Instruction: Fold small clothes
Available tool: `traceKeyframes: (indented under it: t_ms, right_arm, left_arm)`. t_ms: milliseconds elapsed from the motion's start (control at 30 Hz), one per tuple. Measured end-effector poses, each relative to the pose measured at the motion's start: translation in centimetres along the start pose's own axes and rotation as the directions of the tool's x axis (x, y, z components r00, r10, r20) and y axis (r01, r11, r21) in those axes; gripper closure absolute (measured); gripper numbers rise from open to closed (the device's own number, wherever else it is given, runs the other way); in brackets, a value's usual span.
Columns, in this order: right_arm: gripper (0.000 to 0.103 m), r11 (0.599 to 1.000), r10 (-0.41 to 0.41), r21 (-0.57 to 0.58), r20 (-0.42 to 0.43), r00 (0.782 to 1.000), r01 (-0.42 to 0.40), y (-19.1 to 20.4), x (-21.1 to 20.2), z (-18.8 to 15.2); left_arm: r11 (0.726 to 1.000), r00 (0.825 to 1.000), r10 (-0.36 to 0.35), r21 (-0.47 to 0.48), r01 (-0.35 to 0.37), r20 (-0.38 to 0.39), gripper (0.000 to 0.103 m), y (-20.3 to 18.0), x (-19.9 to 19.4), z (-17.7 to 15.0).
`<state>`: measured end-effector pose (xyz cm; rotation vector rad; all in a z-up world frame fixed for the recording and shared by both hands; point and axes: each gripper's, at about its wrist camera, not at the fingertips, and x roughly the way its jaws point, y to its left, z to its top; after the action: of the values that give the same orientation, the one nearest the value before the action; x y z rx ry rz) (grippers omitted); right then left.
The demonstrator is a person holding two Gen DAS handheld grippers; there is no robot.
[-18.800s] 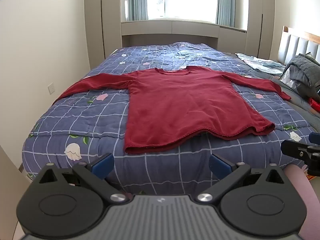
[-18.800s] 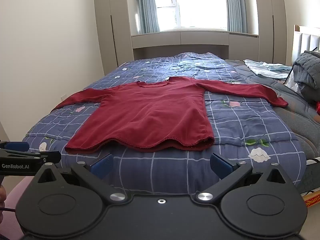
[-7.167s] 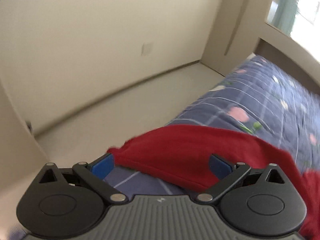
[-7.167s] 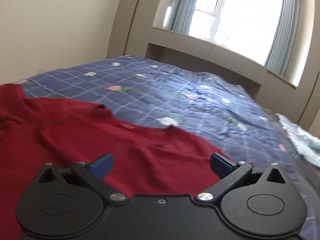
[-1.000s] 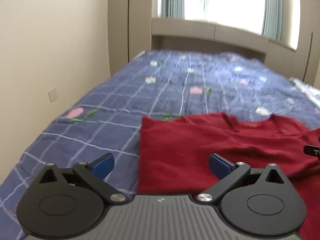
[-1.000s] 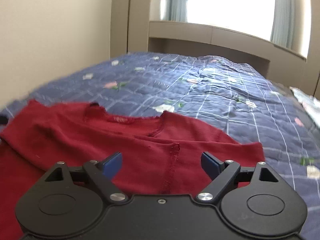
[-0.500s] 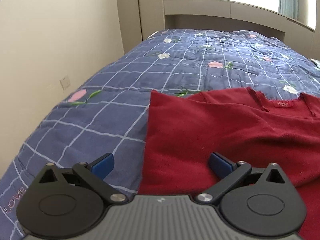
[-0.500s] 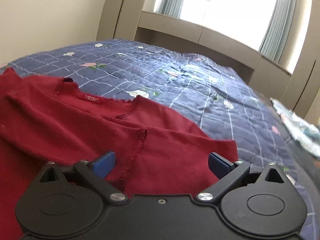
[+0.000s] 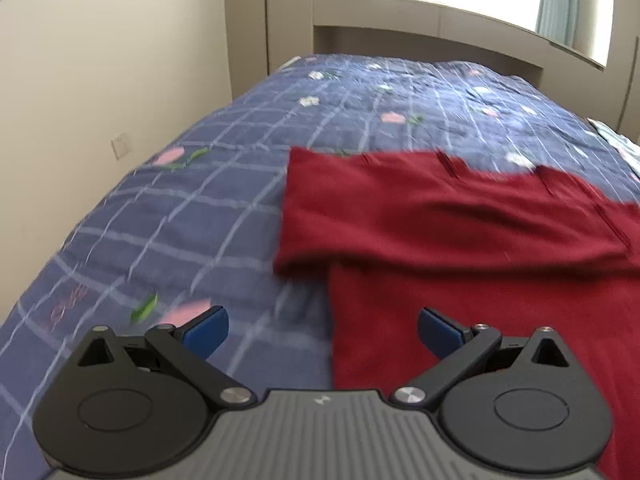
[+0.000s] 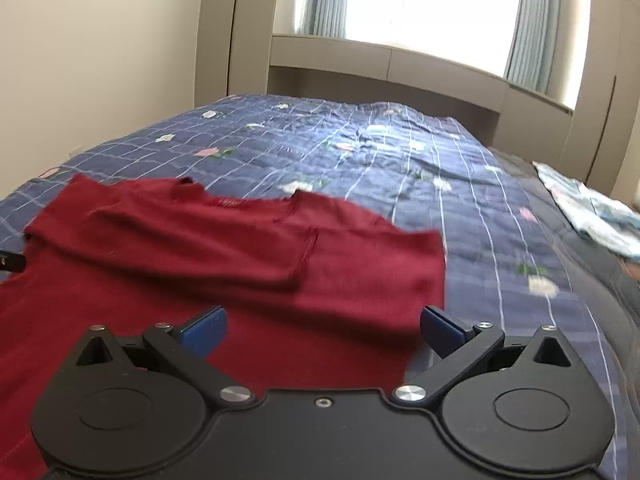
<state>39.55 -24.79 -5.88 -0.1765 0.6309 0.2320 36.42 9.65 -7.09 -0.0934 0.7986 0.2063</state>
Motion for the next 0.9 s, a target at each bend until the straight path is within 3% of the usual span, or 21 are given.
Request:
traceKeyframes:
  t_ms: [200,367,533,700,767,900]
  right_arm:
    - [0.001,1.0,-0.002,-0.009,-0.035,0.999,0.001,1.5,-5.7,-3.2]
    - [0.001,1.0,0.017,0.026,-0.064,0.998,-0.016,2.2,-10.0,-6.7]
    - [0.001,0.997,0.025,0.074,-0.05,0.998,-0.021,2.2,-14.4,-10.6]
    - [0.001,0.984,0.029,0.179,-0.067,0.997,-0.017,0.9,-17.7,-13.8]
    - [0.003,0.974,0.029,0.225,-0.073,0.997,-0.012,0.3,-18.8,-14.9]
    - [0.02,0.957,0.029,0.289,-0.065,0.997,-0.009,-0.5,-20.0,-16.2]
  left_arm:
    - [0.999,0.998,-0.047,0.002,0.047,-0.039,0.0,0.0,-3.9,-4.0]
    - [0.987,0.982,-0.161,-0.026,0.159,-0.101,0.0,1.1,-6.6,-7.6]
    - [0.988,0.986,-0.131,0.063,0.138,-0.105,0.0,1.0,-9.1,-10.5]
    - [0.988,0.981,-0.146,0.034,0.151,-0.13,0.0,1.7,-10.6,-12.1]
    - [0.989,0.98,-0.146,0.013,0.149,-0.136,0.0,2.1,-11.0,-12.5]
    - [0.987,0.976,-0.159,0.008,0.162,-0.15,0.0,2.6,-11.8,-13.2]
